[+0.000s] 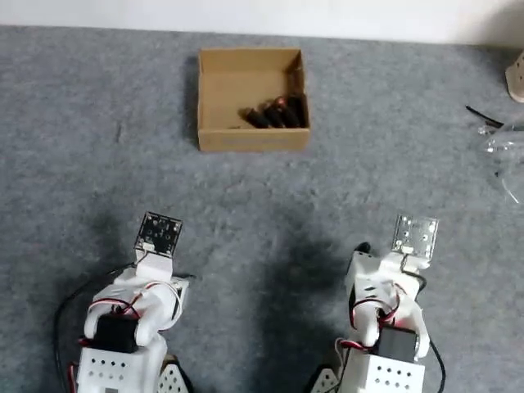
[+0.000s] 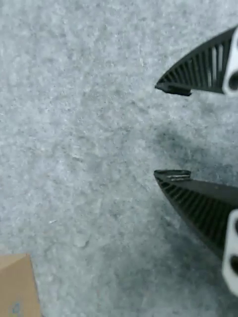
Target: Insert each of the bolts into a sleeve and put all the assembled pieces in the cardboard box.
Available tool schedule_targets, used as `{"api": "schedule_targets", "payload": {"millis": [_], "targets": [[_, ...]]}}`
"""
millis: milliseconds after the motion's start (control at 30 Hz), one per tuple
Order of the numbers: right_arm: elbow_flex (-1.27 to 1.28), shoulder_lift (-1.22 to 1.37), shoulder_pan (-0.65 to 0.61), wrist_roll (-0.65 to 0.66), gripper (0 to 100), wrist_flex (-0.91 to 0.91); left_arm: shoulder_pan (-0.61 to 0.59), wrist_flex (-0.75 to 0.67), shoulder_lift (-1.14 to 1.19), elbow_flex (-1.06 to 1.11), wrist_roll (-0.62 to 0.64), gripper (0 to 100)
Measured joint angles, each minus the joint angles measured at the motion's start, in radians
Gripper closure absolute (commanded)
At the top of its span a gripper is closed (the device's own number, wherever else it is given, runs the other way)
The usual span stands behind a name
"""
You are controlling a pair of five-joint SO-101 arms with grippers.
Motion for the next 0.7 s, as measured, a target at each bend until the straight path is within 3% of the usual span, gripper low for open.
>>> {"api": "schedule_targets", "payload": {"millis": [300,700], "targets": [[0.0,0.0,-0.117,0.0,77.4,0.097,0.0,0.0,0.0,0.0,0.0,79],[0.0,0.0,-0.124,0.0,77.4,0.103,0.0,0.0,0.0,0.0,0.0,79]]}}
